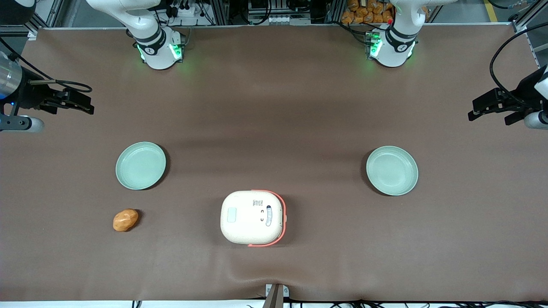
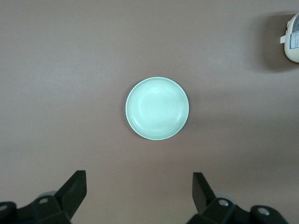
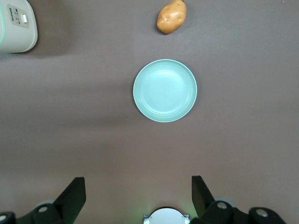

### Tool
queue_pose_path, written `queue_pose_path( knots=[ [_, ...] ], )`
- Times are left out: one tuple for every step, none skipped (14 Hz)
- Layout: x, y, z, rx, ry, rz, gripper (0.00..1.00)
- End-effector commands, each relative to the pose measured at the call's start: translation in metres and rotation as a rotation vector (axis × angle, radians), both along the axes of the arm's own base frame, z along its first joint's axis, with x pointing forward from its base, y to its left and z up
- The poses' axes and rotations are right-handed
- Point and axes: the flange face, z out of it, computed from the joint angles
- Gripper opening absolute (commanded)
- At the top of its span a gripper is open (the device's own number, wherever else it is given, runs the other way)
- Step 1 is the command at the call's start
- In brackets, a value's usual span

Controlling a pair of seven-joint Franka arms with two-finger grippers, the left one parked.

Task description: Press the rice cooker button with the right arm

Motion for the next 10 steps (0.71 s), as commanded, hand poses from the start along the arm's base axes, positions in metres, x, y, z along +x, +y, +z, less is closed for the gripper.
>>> queue_pose_path(
  knots=[
    [-0.0072,0.0008,0.0072,-0.006,-0.004,-0.012,1.00],
    [-0.0070,0.0006,0.0079,-0.008,-0.007,-0.012,1.00],
    [-0.0070,0.0008,0.0079,-0.006,-0.007,-0.011,1.00],
    [-0.0068,0.0008,0.0080,-0.006,-0.009,-0.011,1.00],
    [-0.0066,0.0008,0.0075,-0.006,-0.009,-0.011,1.00],
    [-0.0066,0.0008,0.0081,-0.006,-0.010,-0.011,1.00],
    [-0.0062,0.0009,0.0073,-0.006,-0.009,-0.011,1.00],
    [-0.0056,0.0009,0.0076,-0.005,-0.013,-0.011,1.00],
    [-0.0054,0.0023,0.0079,-0.001,-0.016,-0.011,1.00],
    [-0.0056,0.0051,0.0079,0.002,-0.016,-0.008,1.00]
  ],
)
